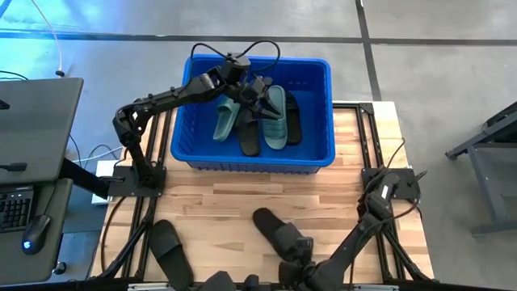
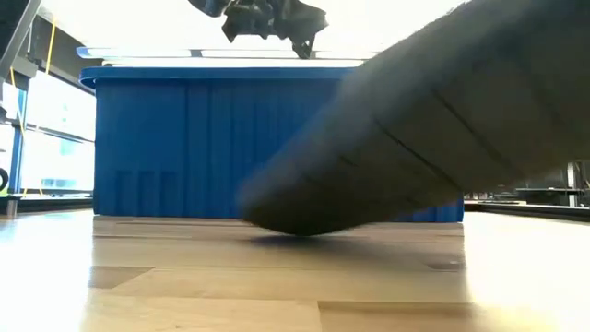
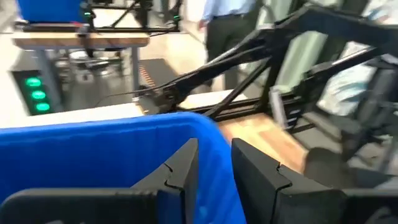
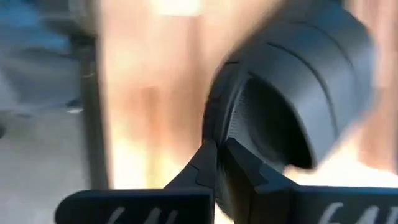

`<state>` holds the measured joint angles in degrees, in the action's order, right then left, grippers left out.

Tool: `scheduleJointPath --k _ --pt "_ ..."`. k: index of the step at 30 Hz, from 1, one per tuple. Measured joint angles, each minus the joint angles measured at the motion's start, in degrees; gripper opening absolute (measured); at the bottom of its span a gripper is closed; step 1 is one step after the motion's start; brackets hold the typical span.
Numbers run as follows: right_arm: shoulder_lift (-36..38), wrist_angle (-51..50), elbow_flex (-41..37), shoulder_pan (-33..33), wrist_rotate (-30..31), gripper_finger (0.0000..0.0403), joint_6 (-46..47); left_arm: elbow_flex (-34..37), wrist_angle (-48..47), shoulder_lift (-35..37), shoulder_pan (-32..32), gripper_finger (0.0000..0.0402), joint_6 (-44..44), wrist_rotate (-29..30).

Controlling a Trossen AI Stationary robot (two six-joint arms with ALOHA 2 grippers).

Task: Pick and place slides into bin
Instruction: Put the black slide into the blue container

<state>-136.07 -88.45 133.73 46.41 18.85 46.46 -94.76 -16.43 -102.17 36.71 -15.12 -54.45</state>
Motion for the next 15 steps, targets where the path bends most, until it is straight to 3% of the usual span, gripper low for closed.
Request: scheduleJointPath --k 9,15 --pt "3.00 -1.50 -0.32 -0.21 11.90 0.0000 -2.63 0.02 -0.03 5.79 -2.00 0.0085 1.49 -12.34" --pt "2.99 -1.02 -0.33 2.25 23.96 0.0001 -4.57 0.00 0.09 13.53 -4.53 0.0085 0.81 -13.65"
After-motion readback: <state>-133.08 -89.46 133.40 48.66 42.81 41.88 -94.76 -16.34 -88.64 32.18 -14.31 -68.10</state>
